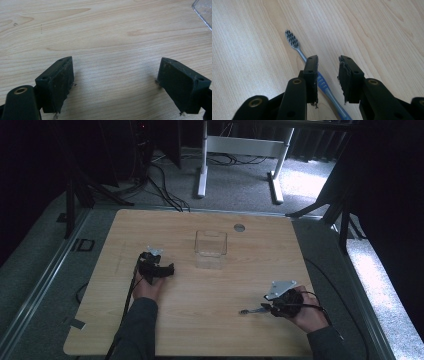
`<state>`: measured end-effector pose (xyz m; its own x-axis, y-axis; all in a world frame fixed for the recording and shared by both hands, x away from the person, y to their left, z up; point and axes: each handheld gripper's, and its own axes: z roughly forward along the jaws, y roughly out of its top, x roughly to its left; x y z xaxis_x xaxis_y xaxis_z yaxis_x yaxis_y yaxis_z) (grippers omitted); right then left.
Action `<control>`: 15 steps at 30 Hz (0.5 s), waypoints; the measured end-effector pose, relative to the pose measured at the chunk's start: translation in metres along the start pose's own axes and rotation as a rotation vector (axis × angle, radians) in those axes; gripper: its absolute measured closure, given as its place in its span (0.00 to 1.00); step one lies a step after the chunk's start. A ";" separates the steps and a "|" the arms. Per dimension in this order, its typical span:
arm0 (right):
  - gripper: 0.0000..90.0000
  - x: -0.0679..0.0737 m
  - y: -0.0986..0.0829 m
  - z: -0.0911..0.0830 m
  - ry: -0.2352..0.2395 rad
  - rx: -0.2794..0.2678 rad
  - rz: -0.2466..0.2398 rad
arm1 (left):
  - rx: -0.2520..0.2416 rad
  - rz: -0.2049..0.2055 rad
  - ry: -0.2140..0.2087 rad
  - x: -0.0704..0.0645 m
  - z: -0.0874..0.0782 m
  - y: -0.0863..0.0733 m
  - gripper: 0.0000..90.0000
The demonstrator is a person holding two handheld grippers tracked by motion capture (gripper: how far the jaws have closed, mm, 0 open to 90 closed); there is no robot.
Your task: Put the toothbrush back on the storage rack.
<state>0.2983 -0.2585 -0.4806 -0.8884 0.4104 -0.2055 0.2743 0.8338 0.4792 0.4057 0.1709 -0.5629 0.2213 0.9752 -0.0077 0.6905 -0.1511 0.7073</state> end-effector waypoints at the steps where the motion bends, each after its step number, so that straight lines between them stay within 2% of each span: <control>1: 0.76 0.000 0.000 0.001 0.001 0.000 -0.001 | 0.000 0.000 0.000 0.000 0.000 0.000 0.15; 15: 0.77 -0.002 0.000 0.005 0.023 0.020 -0.019 | 0.000 0.000 0.000 0.000 0.000 0.000 0.15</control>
<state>0.3018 -0.2581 -0.4842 -0.9017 0.3860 -0.1946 0.2646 0.8487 0.4579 0.4057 0.1709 -0.5629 0.2213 0.9752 -0.0077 0.6905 -0.1512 0.7073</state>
